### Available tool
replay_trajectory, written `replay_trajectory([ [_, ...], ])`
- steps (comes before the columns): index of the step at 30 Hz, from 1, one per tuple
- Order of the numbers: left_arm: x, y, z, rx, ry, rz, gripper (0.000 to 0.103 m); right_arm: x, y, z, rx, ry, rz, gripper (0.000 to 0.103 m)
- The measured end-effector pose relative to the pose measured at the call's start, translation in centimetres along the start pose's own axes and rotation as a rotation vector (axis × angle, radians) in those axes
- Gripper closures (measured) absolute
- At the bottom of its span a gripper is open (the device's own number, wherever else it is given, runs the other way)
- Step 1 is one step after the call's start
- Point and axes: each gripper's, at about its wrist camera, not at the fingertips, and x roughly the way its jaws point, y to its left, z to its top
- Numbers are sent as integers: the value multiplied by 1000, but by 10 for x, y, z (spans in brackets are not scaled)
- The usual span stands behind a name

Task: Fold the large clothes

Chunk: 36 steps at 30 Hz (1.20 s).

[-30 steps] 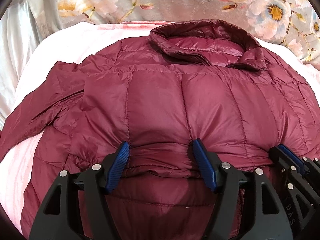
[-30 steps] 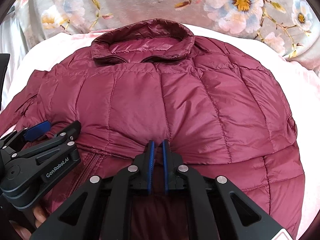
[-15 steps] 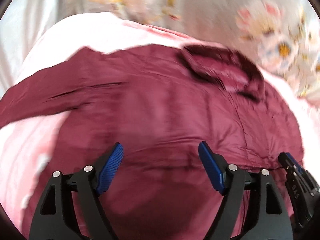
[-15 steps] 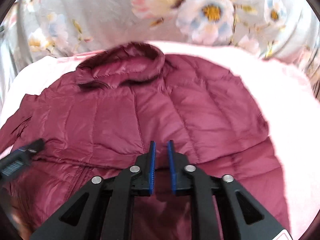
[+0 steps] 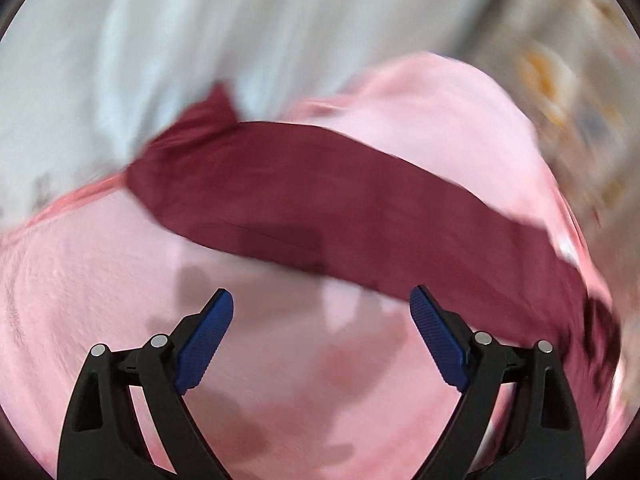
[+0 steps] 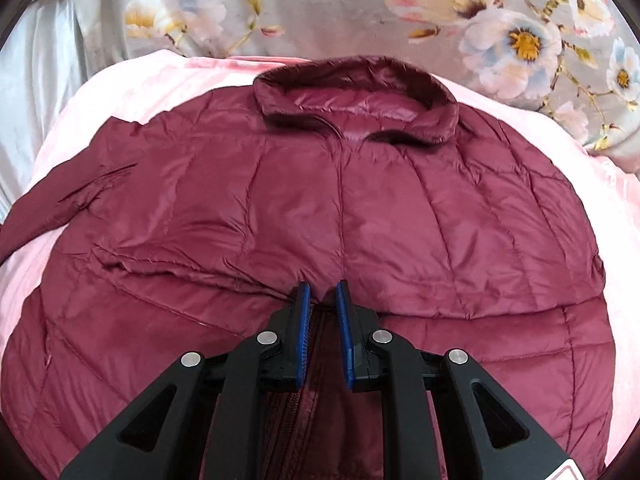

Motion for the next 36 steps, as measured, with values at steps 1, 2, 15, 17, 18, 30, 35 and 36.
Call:
replay_trajectory([
  [1,8,15,8,-57,12,-3,16,1,-1,0,8,1,-2,82],
  [2,12,22,13,-89,22,-4,16,2,-1,-1,15,2,-5,78],
  [15,16,-13,37,-26,-36,-54,98,3,-3,-5,23,-1,-26,70],
  [17,-9,-45,35,56,-95,-90,98,0,-4,-5,31,-15,-19,70],
  [18,-22,-64,34,99,-119,-118,99,-4,-6,-5,38,-30,-10,70],
  [30,-137,-334,-140,704,-74,-540,93,-72,-48,-31,62,-125,5,53],
  [35,-124,-345,-201,705,91,-635,28,-85,-88,-45,87,-110,-44,47],
  [36,-125,-337,-203,692,97,-641,26,-86,-94,-46,93,-108,-49,46],
])
